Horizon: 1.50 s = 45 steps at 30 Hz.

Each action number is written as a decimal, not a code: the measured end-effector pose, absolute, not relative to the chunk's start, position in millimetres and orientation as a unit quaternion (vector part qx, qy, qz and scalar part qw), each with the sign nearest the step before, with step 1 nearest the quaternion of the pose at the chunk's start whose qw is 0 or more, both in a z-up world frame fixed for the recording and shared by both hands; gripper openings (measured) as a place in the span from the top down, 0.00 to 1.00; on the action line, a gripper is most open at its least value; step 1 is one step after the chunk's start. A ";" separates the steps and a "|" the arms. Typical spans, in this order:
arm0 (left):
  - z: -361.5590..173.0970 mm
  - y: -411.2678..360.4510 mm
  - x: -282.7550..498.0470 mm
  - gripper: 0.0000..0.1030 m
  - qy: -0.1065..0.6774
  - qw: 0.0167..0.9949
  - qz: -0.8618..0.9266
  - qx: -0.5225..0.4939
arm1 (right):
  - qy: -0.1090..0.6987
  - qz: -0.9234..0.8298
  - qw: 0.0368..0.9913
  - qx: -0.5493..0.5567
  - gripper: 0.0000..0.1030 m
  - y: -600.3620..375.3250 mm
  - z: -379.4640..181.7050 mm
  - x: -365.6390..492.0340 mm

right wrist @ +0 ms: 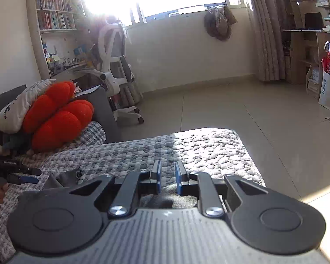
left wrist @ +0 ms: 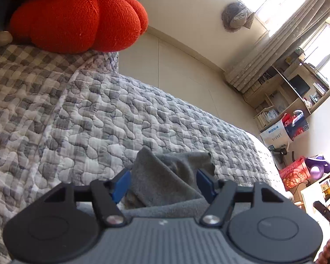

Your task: Fold clothes

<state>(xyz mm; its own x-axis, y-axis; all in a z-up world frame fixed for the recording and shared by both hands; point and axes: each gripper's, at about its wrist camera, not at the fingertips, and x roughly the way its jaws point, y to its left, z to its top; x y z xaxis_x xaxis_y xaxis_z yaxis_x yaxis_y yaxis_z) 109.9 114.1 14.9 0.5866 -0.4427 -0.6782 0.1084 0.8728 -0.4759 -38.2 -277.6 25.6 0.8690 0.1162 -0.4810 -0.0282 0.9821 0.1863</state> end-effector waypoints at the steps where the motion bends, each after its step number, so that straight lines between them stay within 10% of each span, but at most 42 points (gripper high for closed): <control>1: 9.7 106.2 114.1 0.25 0.433 0.869 -0.152 -0.185 | 0.280 0.029 0.957 0.074 0.68 -273.5 16.3 -29.8; 4: 2.6 83.9 117.4 0.29 0.428 0.882 -0.140 -0.136 | 0.316 0.014 0.947 0.054 0.34 -271.8 -2.9 -19.7; 7: 5.2 78.7 117.1 0.82 0.418 0.892 -0.134 -0.114 | 0.346 0.025 0.936 0.057 0.35 -273.5 -15.6 -12.7; 9: 8.8 91.1 117.9 0.85 0.403 0.891 -0.143 -0.149 | 0.354 0.021 0.934 0.043 0.63 -268.8 -19.5 -10.0; 10: 13.8 98.4 115.9 0.85 0.390 0.894 -0.146 -0.167 | 0.350 0.016 0.936 0.027 0.97 -264.2 -18.8 -10.4; 13: 42.8 124.5 102.3 0.86 0.324 0.904 -0.156 -0.230 | 0.264 0.008 0.964 -0.025 0.96 -250.7 8.4 -25.6; 19: 131.5 208.2 25.5 0.85 0.049 0.940 -0.121 -0.317 | 0.048 0.006 0.999 -0.025 0.96 -240.3 86.1 -77.6; 28: 13.2 256.4 82.4 0.83 0.255 0.911 0.043 -0.322 | 0.258 0.000 0.963 -0.082 0.96 -217.2 7.8 29.3; 35: 24.4 253.7 76.9 0.83 0.217 0.916 0.022 -0.337 | 0.258 -0.027 0.960 -0.108 0.96 -214.9 0.6 35.0; 40: 36.8 255.8 68.5 0.34 0.223 0.919 0.051 -0.321 | 0.278 -0.086 0.952 -0.098 0.82 -221.1 -4.3 38.1; 45: 49.9 257.9 51.3 0.34 0.263 0.923 0.031 -0.280 | 0.281 -0.032 0.957 -0.064 0.50 -217.6 8.6 14.7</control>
<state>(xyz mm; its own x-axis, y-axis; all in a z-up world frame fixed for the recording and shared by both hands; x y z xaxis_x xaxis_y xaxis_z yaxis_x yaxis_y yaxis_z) 51.3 257.9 49.9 0.8594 -0.0907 -0.5032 -0.2044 0.8410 -0.5009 14.7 -217.6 8.6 0.8400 -0.0975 -0.5337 0.0258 0.9898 -0.1403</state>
